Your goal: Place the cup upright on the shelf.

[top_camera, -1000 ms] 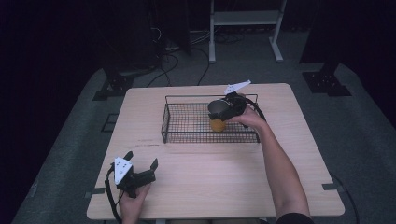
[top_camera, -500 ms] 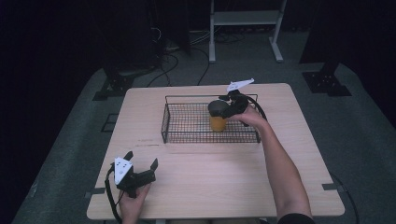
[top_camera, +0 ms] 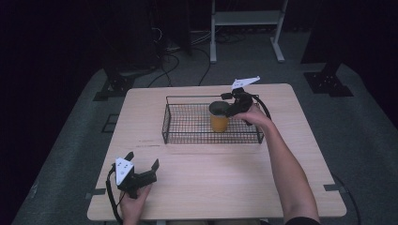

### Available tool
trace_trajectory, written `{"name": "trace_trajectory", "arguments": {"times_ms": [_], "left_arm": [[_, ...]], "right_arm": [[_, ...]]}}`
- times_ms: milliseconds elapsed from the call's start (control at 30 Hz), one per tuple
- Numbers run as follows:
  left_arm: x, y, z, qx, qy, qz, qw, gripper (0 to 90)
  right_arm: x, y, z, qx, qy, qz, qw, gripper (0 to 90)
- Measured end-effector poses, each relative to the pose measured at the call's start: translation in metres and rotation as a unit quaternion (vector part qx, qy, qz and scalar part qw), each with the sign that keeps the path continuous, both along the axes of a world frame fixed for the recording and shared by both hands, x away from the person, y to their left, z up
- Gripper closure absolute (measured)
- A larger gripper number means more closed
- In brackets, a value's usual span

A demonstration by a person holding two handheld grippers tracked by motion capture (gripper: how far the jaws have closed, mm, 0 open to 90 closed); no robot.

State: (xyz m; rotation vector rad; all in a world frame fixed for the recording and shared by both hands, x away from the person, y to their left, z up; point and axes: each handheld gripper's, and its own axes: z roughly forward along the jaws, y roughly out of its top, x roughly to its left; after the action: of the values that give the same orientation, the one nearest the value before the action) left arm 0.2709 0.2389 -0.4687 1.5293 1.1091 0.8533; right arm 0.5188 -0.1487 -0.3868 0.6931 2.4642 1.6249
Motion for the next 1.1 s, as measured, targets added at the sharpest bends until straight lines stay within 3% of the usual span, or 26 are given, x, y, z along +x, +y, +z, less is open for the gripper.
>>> {"name": "trace_trajectory", "arguments": {"times_ms": [467,800,1100], "left_arm": [[-0.001,0.000,0.000,-0.001,-0.003,-0.001,1.0000,0.0],[-0.001,0.000,0.000,0.003,-0.002,-0.002,1.0000,0.0],[-0.002,-0.001,0.000,0.004,-0.002,-0.002,1.0000,0.0]], "right_arm": [[-0.014,-0.018,0.014,0.020,-0.008,0.001,0.9998,1.4],[-0.027,-0.028,0.014,0.017,-0.003,0.002,0.9998,1.4],[-0.040,-0.037,0.024,0.024,-0.015,0.006,0.9996,1.4]]}}
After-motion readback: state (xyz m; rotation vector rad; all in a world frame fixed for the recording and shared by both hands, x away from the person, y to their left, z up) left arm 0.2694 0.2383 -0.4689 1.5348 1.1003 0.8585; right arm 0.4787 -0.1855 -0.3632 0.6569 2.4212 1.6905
